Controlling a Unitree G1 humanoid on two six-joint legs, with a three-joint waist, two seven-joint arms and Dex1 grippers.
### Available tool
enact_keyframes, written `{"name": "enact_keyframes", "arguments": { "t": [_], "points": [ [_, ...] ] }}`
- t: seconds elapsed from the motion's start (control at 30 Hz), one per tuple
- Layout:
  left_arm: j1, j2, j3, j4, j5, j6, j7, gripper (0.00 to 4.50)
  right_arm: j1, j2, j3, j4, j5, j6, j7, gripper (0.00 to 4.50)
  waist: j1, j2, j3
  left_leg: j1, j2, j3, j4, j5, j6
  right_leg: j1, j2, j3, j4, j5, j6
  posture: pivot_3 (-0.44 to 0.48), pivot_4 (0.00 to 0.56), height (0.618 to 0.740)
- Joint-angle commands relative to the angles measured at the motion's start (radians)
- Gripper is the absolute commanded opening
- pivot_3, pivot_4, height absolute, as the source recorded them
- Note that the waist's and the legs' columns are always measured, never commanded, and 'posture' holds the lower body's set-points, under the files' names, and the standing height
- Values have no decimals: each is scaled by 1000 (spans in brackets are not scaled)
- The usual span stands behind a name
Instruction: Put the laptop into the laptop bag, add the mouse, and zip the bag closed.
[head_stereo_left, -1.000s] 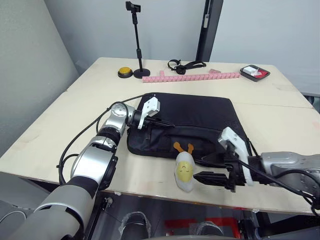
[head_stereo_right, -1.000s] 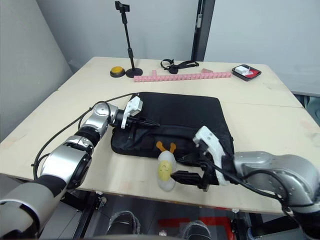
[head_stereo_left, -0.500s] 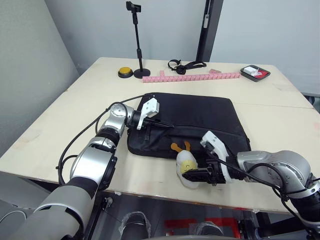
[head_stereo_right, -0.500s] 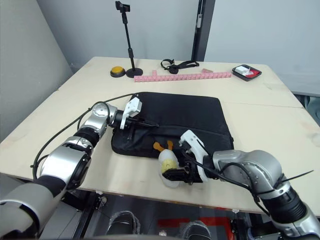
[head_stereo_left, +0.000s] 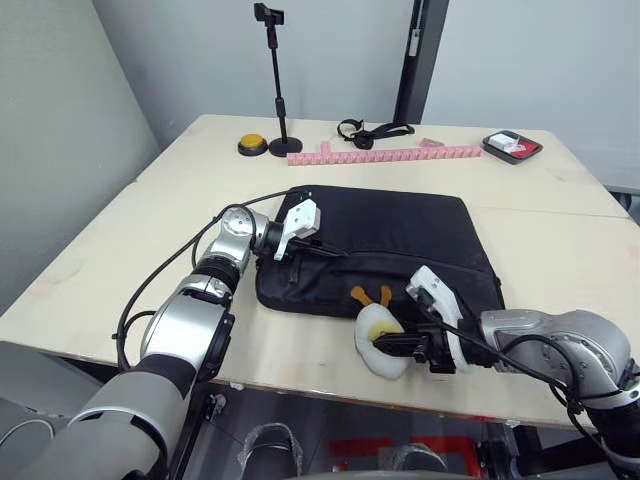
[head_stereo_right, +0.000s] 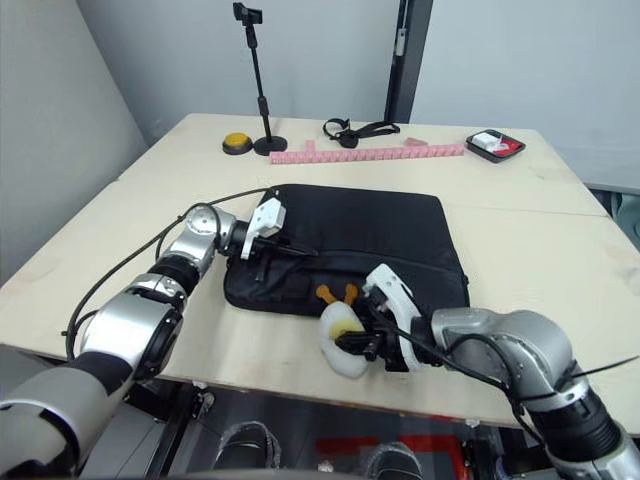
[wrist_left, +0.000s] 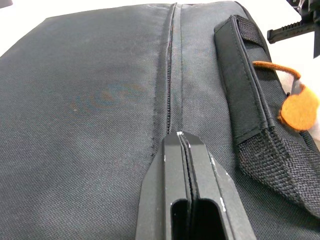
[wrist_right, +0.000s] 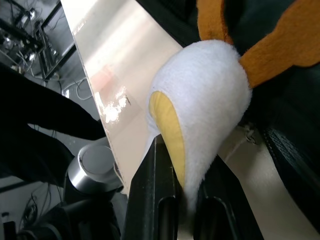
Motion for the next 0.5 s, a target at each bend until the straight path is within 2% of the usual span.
{"name": "enact_keyframes", "arguments": {
  "t": [0.03, 0.27, 0.5],
  "points": [
    [22, 4, -39, 19, 63, -32, 11, 0, 49, -56, -135, -97, 90, 1, 12, 36, 0, 0, 0, 0, 0, 0, 0, 0, 0, 0, 0, 0, -1, 0, 0, 0, 150, 739],
    [26, 8, -84, 54, 131, -90, 60, 0, 222, -197, -370, -141, 139, -15, 49, 36, 2, 0, -1, 5, -1, 0, -1, 0, 0, 7, -1, 0, -3, -1, 1, 0, 150, 739],
    [16, 3, -84, 67, 137, -94, 61, 0, 430, -312, -594, -95, 53, -45, 159, 36, 5, 0, -2, 7, -1, 0, -3, 0, 1, 12, -4, -1, -8, -1, 3, 0, 150, 739]
  ]
}}
